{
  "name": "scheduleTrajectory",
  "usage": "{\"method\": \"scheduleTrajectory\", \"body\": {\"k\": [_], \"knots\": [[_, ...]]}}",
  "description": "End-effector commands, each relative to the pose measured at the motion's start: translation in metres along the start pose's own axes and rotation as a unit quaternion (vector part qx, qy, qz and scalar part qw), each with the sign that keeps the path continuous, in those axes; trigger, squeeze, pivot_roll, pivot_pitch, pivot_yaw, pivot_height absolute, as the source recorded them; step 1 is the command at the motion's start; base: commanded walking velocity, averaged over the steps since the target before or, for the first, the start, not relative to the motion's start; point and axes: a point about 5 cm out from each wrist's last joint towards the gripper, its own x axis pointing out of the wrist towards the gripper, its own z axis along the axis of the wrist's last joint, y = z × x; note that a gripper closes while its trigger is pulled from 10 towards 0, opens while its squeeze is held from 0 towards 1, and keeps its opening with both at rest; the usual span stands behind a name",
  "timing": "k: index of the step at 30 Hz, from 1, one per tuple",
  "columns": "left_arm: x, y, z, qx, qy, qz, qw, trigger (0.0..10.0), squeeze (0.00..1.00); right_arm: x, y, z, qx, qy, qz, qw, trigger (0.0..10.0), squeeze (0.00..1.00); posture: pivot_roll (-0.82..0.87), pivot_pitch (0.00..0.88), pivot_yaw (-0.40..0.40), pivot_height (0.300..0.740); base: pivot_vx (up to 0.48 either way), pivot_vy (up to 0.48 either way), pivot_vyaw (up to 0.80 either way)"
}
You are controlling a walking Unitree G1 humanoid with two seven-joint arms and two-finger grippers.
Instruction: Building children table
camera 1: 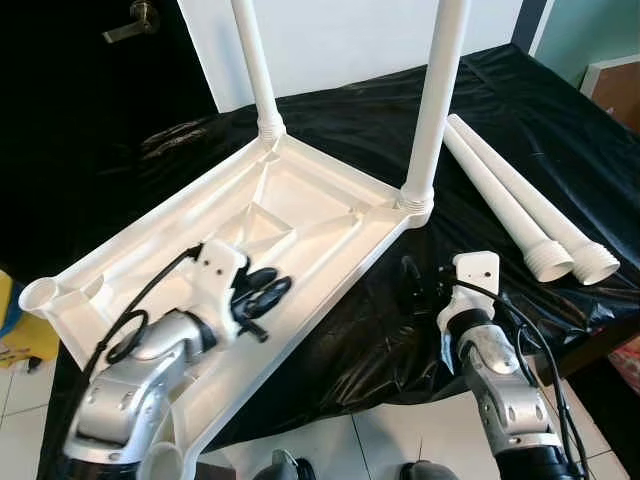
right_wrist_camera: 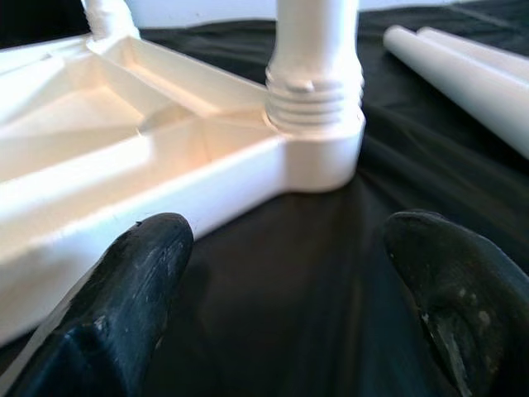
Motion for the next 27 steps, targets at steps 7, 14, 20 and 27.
{"method": "scheduleTrajectory", "body": {"k": [7,14,20,27], "knots": [[-0.015,0.044,-0.031,-0.024,0.136,0.192,0.972,10.0,0.0,0.014,0.014,-0.003,-0.007,0.01,0.018,1.0,10.0,0.0,0.02,0.109,0.081,0.74,0.0,0.0,0.0],[-0.017,0.052,-0.029,0.017,0.14,0.241,0.96,10.0,0.0,0.023,0.021,-0.001,-0.003,0.013,0.02,1.0,10.0,0.0,0.01,0.114,0.085,0.74,0.0,0.0,0.0],[-0.02,0.051,-0.035,0.052,0.194,0.229,0.952,10.0,0.0,0.026,0.025,-0.009,0.008,0.043,0.018,0.999,10.0,0.0,0.02,0.116,0.086,0.74,0.0,0.0,0.0],[-0.011,0.023,-0.037,0.068,0.218,0.121,0.966,10.0,0.0,0.033,0.029,-0.015,0.019,0.063,0.021,0.998,10.0,0.0,0.01,0.114,0.084,0.74,0.0,0.0,0.0]]}}
